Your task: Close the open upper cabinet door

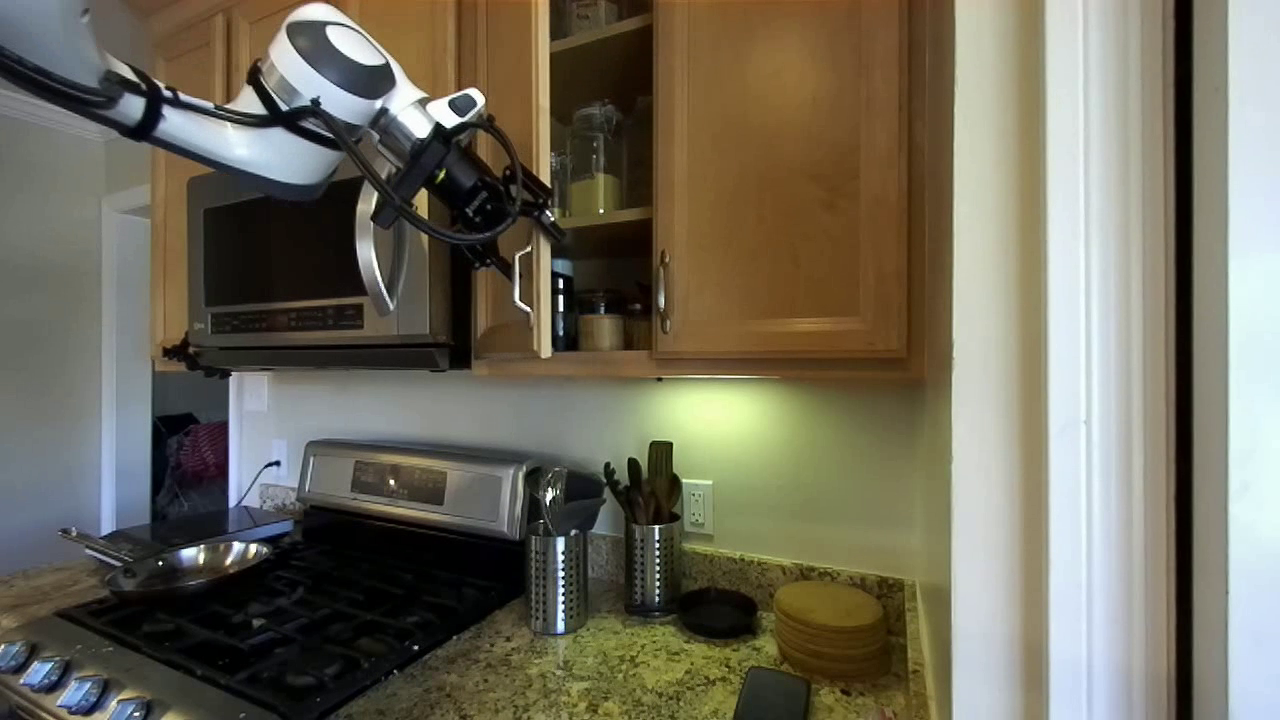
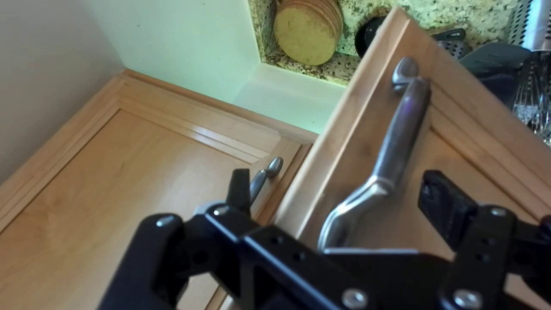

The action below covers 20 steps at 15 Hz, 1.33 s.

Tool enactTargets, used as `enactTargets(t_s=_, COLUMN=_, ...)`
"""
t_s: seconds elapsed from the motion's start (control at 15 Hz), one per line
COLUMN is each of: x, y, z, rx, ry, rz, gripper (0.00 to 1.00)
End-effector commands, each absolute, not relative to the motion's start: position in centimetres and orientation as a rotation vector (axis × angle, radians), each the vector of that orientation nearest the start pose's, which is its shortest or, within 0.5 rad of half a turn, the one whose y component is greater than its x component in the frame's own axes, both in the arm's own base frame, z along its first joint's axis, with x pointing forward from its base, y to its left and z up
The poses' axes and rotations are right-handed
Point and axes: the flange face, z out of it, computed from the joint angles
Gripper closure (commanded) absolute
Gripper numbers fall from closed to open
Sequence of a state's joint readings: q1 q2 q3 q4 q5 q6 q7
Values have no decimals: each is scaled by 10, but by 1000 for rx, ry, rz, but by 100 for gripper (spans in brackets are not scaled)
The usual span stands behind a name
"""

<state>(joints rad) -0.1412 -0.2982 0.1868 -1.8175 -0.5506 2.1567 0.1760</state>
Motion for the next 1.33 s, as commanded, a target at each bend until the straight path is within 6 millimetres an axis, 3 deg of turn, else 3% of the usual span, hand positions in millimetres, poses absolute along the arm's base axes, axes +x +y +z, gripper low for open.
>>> enactTargets(t_s=0.0, x=510, y=13, z=738, rx=2475, ry=25, rz=871, gripper=0)
enactTargets(t_s=0.33, x=483, y=20, z=765, rx=2565, ry=68, rz=919, gripper=0)
enactTargets(t_s=0.53, x=460, y=32, z=764, rx=2732, ry=132, rz=897, gripper=0)
enactTargets(t_s=0.87, x=433, y=55, z=724, rx=2967, ry=172, rz=696, gripper=0)
enactTargets(t_s=1.27, x=409, y=82, z=652, rx=3121, ry=155, rz=406, gripper=0)
